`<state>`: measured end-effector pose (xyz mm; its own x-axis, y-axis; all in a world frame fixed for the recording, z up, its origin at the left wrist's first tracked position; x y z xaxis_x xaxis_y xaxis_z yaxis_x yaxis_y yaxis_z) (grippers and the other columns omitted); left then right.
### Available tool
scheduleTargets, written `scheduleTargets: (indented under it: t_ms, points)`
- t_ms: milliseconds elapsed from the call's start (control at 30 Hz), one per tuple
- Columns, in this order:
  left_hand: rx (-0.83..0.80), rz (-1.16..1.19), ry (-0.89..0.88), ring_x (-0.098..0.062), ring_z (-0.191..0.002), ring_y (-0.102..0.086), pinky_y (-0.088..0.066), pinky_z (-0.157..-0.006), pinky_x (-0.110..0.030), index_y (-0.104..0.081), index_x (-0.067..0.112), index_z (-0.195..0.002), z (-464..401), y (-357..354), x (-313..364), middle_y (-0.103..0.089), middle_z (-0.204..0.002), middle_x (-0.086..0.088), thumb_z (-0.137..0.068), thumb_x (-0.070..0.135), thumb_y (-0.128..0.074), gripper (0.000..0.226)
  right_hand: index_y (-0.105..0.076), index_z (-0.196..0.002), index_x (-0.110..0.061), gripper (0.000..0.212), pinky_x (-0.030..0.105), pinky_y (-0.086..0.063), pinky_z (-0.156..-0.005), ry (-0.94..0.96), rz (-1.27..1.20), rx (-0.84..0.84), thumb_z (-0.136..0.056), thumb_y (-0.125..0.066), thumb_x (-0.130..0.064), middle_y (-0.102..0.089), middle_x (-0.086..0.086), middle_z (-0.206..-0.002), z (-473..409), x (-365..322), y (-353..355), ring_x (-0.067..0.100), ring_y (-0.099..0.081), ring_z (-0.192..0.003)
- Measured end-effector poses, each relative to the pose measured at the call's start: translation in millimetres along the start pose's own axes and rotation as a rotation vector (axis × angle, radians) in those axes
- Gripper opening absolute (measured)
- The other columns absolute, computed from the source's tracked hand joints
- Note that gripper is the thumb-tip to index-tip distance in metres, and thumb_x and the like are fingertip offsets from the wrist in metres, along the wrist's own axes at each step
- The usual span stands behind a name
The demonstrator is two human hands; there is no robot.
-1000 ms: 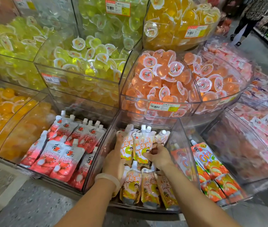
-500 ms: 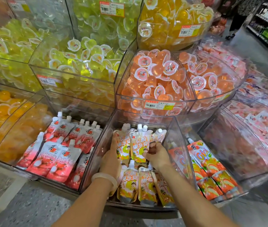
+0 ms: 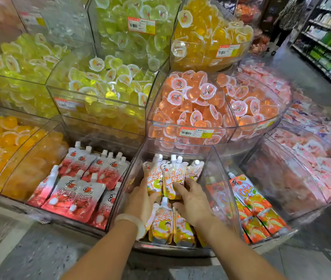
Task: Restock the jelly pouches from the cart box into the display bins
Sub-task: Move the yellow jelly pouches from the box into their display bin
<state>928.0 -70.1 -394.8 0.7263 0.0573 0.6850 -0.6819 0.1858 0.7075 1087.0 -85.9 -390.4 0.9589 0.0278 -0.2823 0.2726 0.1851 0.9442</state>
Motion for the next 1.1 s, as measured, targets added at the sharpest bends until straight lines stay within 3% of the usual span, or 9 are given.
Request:
scheduleTargets:
  t_ms: [167,400,567,733,800,933,1000,1100]
  points:
    - [0.053,0.077,0.040,-0.027,-0.109,-0.060,-0.049,-0.088,-0.041,-0.031,0.025,-0.142,1.6,1.6,-1.8,-0.064,-0.117,-0.007,-0.088,0.030,-0.062,0.062,-0.025,-0.147,-0.034,0.067,0.033,-0.019,-0.116,-0.012,-0.020,-0.022,-0.088,-0.056,-0.041,-0.013,0.008,-0.156,1.9,6.3,-6.3,0.028,-0.017,-0.142]
    - [0.022,0.037,0.028,-0.025,-0.108,-0.061,-0.051,-0.089,-0.045,-0.025,0.029,-0.140,-0.2,-4.0,-5.5,-0.062,-0.119,-0.003,-0.078,0.025,-0.072,0.078,-0.024,-0.148,-0.032,0.071,0.034,-0.021,-0.116,-0.026,-0.055,-0.029,-0.087,-0.060,-0.039,-0.014,0.007,-0.155,1.9,4.8,-5.2,0.027,-0.020,-0.140]
    - [-0.032,0.010,0.025,-0.026,-0.109,-0.060,-0.051,-0.090,-0.044,-0.011,0.031,-0.147,-0.1,-6.8,-7.1,-0.059,-0.124,-0.005,-0.074,0.027,-0.075,0.097,-0.022,-0.149,-0.028,0.075,0.031,-0.021,-0.114,-0.068,-0.095,-0.043,-0.086,-0.062,-0.040,-0.014,0.005,-0.155,7.6,4.4,4.1,0.025,-0.019,-0.142]
    - [-0.080,-0.078,0.013,-0.029,-0.114,-0.055,-0.047,-0.093,-0.038,0.002,0.026,-0.151,1.6,2.9,4.6,-0.053,-0.131,-0.011,-0.083,0.033,-0.066,0.097,-0.022,-0.149,-0.023,0.078,0.036,-0.026,-0.115,-0.133,-0.101,-0.073,-0.085,-0.064,-0.039,-0.020,0.008,-0.152,16.5,7.0,17.6,0.027,-0.022,-0.140]
    - [-0.100,-0.179,-0.021,-0.029,-0.118,-0.051,-0.043,-0.090,-0.033,0.005,0.015,-0.151,1.4,12.6,19.5,-0.048,-0.133,-0.012,-0.089,0.031,-0.060,0.092,-0.024,-0.148,-0.021,0.075,0.038,-0.028,-0.113,-0.137,-0.105,-0.105,-0.086,-0.063,-0.034,-0.023,0.009,-0.150,18.8,5.5,25.2,0.029,-0.024,-0.139]
    - [-0.092,-0.414,-0.135,-0.028,-0.132,-0.038,-0.033,-0.108,-0.036,-0.023,0.009,-0.146,6.1,36.2,72.2,-0.039,-0.144,-0.013,-0.092,0.031,-0.055,0.066,-0.035,-0.142,-0.020,0.067,0.034,-0.034,-0.109,-0.082,-0.103,-0.080,-0.083,-0.065,-0.028,-0.031,0.010,-0.143,21.1,-3.2,56.2,0.030,-0.035,-0.132]
    - [-0.020,-0.531,-0.228,-0.027,-0.133,-0.035,-0.033,-0.106,-0.035,-0.021,0.012,-0.146,11.9,45.5,108.1,-0.034,-0.146,-0.011,-0.092,0.035,-0.055,0.068,-0.039,-0.138,-0.019,0.062,0.034,-0.036,-0.107,-0.059,-0.125,-0.012,-0.082,-0.066,-0.028,-0.032,0.009,-0.141,24.2,-4.4,78.9,0.029,-0.037,-0.131]
    - [0.049,-0.515,-0.358,-0.028,-0.139,-0.025,-0.024,-0.110,-0.034,-0.016,0.014,-0.149,25.9,43.7,167.0,-0.024,-0.152,-0.014,-0.089,0.035,-0.057,0.076,-0.041,-0.134,-0.014,0.057,0.038,-0.037,-0.105,-0.019,-0.115,0.121,-0.083,-0.064,-0.027,-0.035,0.011,-0.137,38.3,6.4,120.0,0.031,-0.037,-0.130]
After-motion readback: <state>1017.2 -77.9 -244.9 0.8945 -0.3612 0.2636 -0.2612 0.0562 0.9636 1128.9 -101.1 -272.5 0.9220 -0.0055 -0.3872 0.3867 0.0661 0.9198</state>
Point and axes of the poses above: each hand's wrist, its own z-axis away from the middle knuckle, its own y-axis out of the back of the hand, x = y × z, the point moved 8 cm from there along -z, towards the middle knuckle
